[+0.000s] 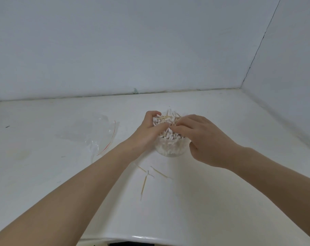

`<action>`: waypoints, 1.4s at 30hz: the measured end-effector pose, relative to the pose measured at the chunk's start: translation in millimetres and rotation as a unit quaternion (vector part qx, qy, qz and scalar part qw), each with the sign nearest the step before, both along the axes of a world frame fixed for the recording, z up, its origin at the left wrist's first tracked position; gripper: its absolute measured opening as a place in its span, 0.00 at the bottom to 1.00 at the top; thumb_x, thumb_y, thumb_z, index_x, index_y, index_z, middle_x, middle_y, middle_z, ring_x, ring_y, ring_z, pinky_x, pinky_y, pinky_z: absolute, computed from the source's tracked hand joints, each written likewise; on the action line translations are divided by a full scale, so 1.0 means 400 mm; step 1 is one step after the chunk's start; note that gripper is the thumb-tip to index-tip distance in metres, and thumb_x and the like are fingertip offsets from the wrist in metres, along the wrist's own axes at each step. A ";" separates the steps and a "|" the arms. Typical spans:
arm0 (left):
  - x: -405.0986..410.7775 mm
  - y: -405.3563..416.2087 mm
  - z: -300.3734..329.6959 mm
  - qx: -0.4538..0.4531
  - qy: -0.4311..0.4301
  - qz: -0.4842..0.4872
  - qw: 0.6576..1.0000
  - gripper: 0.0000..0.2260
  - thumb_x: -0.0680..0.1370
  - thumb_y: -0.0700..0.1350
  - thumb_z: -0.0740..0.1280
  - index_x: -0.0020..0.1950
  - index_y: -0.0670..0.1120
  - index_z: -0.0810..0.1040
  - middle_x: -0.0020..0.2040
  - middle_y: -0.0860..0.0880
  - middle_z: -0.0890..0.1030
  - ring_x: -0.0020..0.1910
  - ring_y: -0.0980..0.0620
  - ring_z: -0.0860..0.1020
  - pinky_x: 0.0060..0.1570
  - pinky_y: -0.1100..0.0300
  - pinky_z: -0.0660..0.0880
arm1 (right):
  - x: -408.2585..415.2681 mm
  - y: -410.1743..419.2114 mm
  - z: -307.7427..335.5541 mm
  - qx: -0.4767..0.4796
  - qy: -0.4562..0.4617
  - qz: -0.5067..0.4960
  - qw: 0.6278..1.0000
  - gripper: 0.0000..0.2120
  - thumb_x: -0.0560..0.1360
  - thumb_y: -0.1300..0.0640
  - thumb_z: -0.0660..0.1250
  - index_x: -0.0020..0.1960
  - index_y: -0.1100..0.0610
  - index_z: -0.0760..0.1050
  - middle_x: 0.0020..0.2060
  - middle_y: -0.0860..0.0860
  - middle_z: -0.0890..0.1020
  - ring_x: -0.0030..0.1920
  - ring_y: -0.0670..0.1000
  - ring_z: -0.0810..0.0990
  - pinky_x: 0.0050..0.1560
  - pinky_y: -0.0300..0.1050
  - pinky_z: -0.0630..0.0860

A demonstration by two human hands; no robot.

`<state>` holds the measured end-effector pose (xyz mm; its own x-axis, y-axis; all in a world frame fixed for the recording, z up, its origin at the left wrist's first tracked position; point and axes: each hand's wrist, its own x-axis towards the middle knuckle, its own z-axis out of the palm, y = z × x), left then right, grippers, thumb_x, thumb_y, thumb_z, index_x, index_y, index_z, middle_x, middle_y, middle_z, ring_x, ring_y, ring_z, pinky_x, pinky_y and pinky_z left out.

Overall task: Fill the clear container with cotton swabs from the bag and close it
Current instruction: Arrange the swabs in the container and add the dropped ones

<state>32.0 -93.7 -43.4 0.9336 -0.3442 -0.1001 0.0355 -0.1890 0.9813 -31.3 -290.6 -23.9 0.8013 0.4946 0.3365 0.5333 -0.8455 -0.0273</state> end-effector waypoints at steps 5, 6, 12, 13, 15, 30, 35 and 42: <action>-0.003 0.004 -0.005 0.007 -0.007 -0.014 1.000 0.19 0.82 0.40 0.65 0.70 0.53 0.66 0.57 0.53 0.78 0.51 0.60 0.79 0.44 0.72 0.74 | 0.000 0.006 0.006 -0.013 -0.014 -0.001 1.000 0.30 0.68 0.62 0.49 0.65 0.57 0.77 0.59 0.51 0.79 0.63 0.57 0.77 0.65 0.54 0.74; -0.004 0.004 0.000 0.004 -0.006 -0.015 1.000 0.20 0.81 0.41 0.66 0.70 0.53 0.66 0.57 0.53 0.78 0.51 0.59 0.79 0.45 0.71 0.75 | -0.001 0.009 0.008 -0.002 -0.010 -0.003 1.000 0.31 0.68 0.60 0.47 0.67 0.56 0.76 0.61 0.51 0.79 0.63 0.56 0.76 0.66 0.53 0.73; -0.010 0.006 -0.006 -0.017 0.002 -0.018 1.000 0.21 0.82 0.41 0.66 0.72 0.52 0.65 0.59 0.50 0.79 0.48 0.64 0.82 0.49 0.70 0.76 | -0.007 0.006 -0.008 -0.004 0.005 0.009 1.000 0.31 0.68 0.64 0.50 0.66 0.55 0.77 0.61 0.50 0.79 0.65 0.55 0.75 0.66 0.54 0.73; -0.013 0.007 -0.009 -0.013 -0.004 -0.023 1.000 0.21 0.82 0.38 0.64 0.73 0.51 0.64 0.58 0.51 0.78 0.47 0.65 0.81 0.44 0.73 0.75 | -0.008 0.005 -0.009 -0.003 0.011 0.010 1.000 0.31 0.68 0.63 0.48 0.65 0.55 0.78 0.60 0.50 0.79 0.65 0.55 0.75 0.66 0.54 0.73; -0.015 0.011 -0.012 -0.001 -0.017 -0.029 0.999 0.22 0.82 0.36 0.63 0.73 0.50 0.63 0.58 0.52 0.77 0.49 0.63 0.79 0.41 0.76 0.73 | -0.008 0.006 -0.009 -0.003 0.014 0.014 1.000 0.32 0.68 0.61 0.46 0.65 0.56 0.78 0.60 0.50 0.79 0.65 0.55 0.75 0.66 0.54 0.74; 0.023 0.012 -0.016 0.034 -0.063 0.101 0.992 0.07 0.83 0.47 0.64 0.58 0.46 0.72 0.53 0.44 0.78 0.51 0.47 0.78 0.54 0.53 0.74 | 0.039 -0.006 0.026 0.071 0.004 -0.019 0.997 0.29 0.69 0.73 0.58 0.67 0.59 0.77 0.58 0.52 0.81 0.63 0.56 0.76 0.64 0.52 0.74; 0.024 0.007 0.013 0.083 -0.184 0.097 0.975 0.04 0.82 0.44 0.66 0.48 0.48 0.74 0.48 0.53 0.80 0.50 0.58 0.78 0.49 0.63 0.70 | 0.025 -0.003 -0.002 0.102 0.002 -0.031 0.994 0.31 0.67 0.69 0.54 0.67 0.58 0.78 0.60 0.52 0.81 0.64 0.55 0.76 0.64 0.54 0.74; 0.051 -0.023 0.053 0.108 -0.240 0.090 0.961 0.05 0.83 0.43 0.64 0.48 0.47 0.76 0.48 0.55 0.81 0.49 0.57 0.78 0.48 0.65 0.71 | 0.045 0.012 0.013 0.160 0.031 -0.057 0.985 0.30 0.68 0.73 0.57 0.66 0.58 0.78 0.59 0.51 0.81 0.63 0.54 0.74 0.65 0.50 0.71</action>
